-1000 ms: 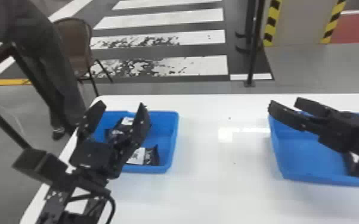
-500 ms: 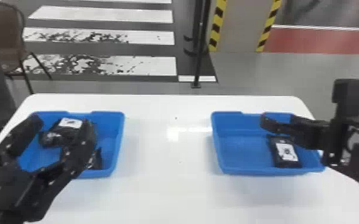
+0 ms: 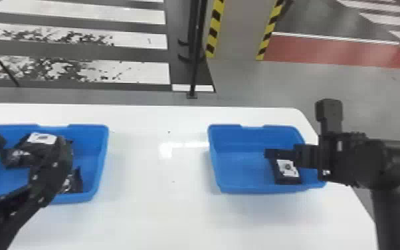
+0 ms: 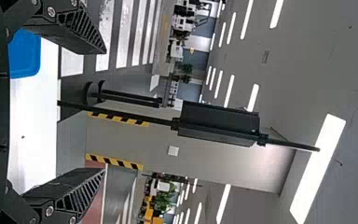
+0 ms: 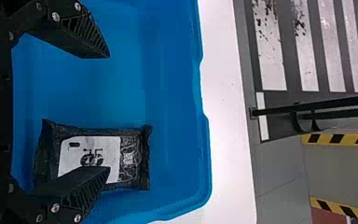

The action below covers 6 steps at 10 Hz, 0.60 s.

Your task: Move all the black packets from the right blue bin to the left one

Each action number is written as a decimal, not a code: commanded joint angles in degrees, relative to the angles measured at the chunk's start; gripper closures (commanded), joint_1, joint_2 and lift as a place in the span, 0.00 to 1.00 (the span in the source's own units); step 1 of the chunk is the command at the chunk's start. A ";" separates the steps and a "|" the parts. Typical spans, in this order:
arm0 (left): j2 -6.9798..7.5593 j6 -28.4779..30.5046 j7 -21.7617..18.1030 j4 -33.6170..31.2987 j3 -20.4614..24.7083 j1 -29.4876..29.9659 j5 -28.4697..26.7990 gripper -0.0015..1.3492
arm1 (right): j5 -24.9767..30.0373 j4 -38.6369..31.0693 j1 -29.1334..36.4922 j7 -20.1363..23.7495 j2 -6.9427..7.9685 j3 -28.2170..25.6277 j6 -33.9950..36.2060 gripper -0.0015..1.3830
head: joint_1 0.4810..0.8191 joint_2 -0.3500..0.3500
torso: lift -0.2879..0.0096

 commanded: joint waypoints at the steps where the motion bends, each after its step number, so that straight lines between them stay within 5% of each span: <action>1: 0.02 -0.24 0.00 0.00 0.03 0.00 0.01 0.11 | 0.72 4.82 -4.35 0.02 -0.62 1.23 3.31 0.13 | 0.63 0.25 | 0.50; 6: -0.07 -0.80 -0.09 0.00 0.03 0.00 0.47 0.11 | 3.12 6.51 -7.02 -3.14 -0.71 1.91 7.61 0.13 | 0.63 0.23 | 0.50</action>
